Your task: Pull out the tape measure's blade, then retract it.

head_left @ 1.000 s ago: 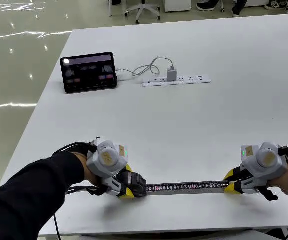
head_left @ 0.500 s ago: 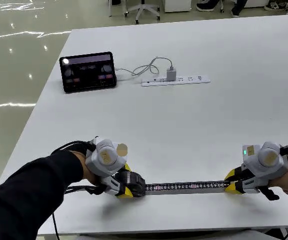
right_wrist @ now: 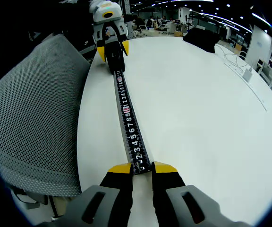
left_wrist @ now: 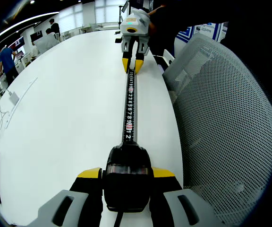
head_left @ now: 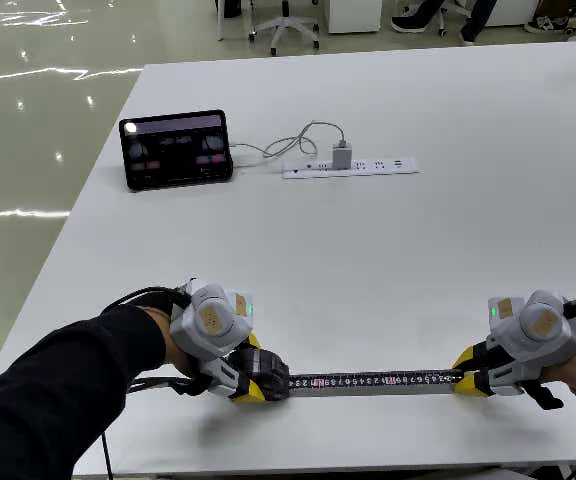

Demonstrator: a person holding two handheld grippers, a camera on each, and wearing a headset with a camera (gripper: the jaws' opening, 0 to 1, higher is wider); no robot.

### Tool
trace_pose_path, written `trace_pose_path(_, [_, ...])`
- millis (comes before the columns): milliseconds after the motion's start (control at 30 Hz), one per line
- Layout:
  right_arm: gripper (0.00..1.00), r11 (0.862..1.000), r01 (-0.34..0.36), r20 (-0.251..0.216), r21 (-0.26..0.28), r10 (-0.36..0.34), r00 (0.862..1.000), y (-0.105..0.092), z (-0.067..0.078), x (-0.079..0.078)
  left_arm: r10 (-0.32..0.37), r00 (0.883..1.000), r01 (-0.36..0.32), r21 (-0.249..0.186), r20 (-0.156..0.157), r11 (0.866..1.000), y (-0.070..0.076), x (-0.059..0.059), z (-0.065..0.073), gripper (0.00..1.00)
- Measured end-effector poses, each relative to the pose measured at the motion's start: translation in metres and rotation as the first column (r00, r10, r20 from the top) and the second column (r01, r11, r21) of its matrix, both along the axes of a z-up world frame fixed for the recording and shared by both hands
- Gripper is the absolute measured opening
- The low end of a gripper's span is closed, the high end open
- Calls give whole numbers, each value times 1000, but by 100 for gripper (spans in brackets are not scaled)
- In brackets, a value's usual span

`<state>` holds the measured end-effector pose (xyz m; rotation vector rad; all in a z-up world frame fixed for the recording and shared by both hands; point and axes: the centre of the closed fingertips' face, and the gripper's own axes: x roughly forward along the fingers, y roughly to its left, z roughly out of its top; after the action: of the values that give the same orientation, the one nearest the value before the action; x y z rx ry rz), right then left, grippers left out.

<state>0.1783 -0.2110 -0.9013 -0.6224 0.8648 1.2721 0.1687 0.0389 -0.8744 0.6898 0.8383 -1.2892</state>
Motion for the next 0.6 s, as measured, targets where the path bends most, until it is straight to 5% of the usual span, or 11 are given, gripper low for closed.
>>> trace_pose_path(600, [11,1000,6,-23,0,-6,1000,2,-1,0,-5,1000,5,4,1,1000,0,1,0,34])
